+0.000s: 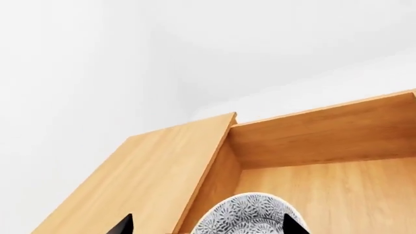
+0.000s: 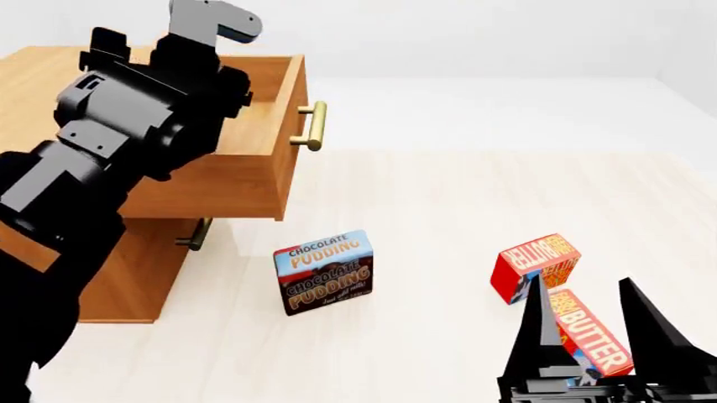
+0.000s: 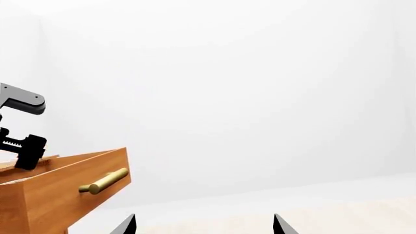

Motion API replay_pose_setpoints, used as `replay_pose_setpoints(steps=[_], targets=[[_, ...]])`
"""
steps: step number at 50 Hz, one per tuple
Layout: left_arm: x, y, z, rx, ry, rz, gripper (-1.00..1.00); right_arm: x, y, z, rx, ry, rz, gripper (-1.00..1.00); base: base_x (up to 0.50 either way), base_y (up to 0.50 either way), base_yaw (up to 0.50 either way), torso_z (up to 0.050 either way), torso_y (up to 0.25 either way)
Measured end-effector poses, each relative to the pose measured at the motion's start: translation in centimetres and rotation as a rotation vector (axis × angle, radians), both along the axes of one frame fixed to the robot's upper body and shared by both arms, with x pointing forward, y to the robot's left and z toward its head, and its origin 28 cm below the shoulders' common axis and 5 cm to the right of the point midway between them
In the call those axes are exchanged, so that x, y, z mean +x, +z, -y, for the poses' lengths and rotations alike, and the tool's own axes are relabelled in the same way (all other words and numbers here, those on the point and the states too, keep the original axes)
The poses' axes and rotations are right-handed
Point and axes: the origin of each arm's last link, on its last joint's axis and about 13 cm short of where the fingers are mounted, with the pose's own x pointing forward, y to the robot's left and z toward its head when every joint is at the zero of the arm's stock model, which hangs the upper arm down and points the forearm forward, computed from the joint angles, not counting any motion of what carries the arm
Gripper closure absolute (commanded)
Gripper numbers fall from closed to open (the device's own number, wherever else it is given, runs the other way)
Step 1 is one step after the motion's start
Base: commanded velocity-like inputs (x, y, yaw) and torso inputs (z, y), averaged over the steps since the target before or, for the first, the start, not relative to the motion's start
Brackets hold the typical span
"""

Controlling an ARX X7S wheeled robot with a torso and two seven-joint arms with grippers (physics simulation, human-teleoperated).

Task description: Put the bowl in the top drawer of the cabinet.

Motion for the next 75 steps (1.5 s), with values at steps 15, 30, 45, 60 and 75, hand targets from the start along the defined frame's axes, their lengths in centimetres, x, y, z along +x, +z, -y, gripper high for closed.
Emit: replay_pose_setpoints(steps=[15,30,45,60,75], targets=[[-2.3,3.6,0.5,0.026,-0.062,0.119,-1.00,0.0,0.0,0.0,0.001,0.004,0.001,-1.00,0.00,0.00,0.00,0.000,0.000],[-5.0,5.0,0.2,0.064,-0.107,0.188,-1.00,0.1,0.0,-0.1,0.002,0.009,0.001,-1.00,0.00,0.00,0.00,0.000,0.000],[-7.4,4.7,-0.1,0.062,-0.148,0.225,-1.00,0.1,0.0,-0.2,0.001,0.012,0.001,-1.00,0.00,0.00,0.00,0.000,0.000],[-15.3,0.7,0.0,0.062,-0.306,0.354,-1.00,0.0,0.5,-0.3,-0.008,0.009,0.021,-1.00,0.00,0.00,0.00,0.000,0.000],[-23.2,-7.5,0.1,0.155,-0.420,0.535,-1.00,-0.3,1.2,-0.7,-0.018,0.004,0.054,-1.00,0.00,0.00,0.00,0.000,0.000]])
